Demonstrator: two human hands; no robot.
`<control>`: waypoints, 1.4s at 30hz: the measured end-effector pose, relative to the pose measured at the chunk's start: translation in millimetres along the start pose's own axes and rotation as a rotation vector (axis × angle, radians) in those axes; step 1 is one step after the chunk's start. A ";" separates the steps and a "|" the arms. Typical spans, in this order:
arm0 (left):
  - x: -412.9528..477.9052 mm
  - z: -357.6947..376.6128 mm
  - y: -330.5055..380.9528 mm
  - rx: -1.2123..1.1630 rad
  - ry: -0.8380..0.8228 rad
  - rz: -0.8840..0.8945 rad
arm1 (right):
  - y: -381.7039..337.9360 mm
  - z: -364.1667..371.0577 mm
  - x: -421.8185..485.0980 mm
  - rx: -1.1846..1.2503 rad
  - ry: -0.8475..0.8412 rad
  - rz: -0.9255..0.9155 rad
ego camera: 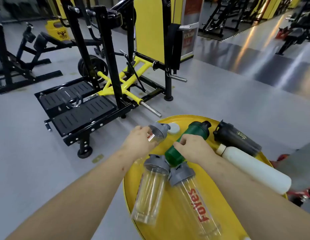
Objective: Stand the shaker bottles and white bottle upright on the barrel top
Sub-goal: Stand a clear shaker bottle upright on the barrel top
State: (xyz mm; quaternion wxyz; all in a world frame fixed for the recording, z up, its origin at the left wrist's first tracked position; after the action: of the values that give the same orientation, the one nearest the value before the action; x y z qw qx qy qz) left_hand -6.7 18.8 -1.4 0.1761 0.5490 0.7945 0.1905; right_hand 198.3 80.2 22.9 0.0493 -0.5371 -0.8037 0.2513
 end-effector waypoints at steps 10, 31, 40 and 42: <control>11.1 13.0 -4.3 0.090 -0.059 -0.165 | 12.1 3.9 12.5 -0.022 -0.011 0.020; 6.6 7.8 3.9 -0.060 -0.020 -0.172 | 18.2 5.6 17.3 0.015 -0.016 0.011; 7.8 -7.5 20.9 -0.311 0.066 -0.083 | 19.9 -0.3 15.2 0.026 0.023 0.001; 9.7 -7.0 22.1 -0.329 0.066 -0.073 | 21.3 -1.3 15.1 0.017 0.026 -0.001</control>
State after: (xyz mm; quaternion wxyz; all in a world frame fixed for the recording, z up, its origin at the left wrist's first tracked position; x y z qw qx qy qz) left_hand 4.4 34.3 14.9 0.2443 0.4768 0.7774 0.3296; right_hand 210.3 100.4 11.4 0.0645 -0.5393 -0.8012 0.2510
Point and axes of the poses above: each hand's wrist, its own x-axis towards the middle knuckle, its own z-axis out of the palm, y = z × x, the point moved 2 cm from there along x, towards the middle knuckle
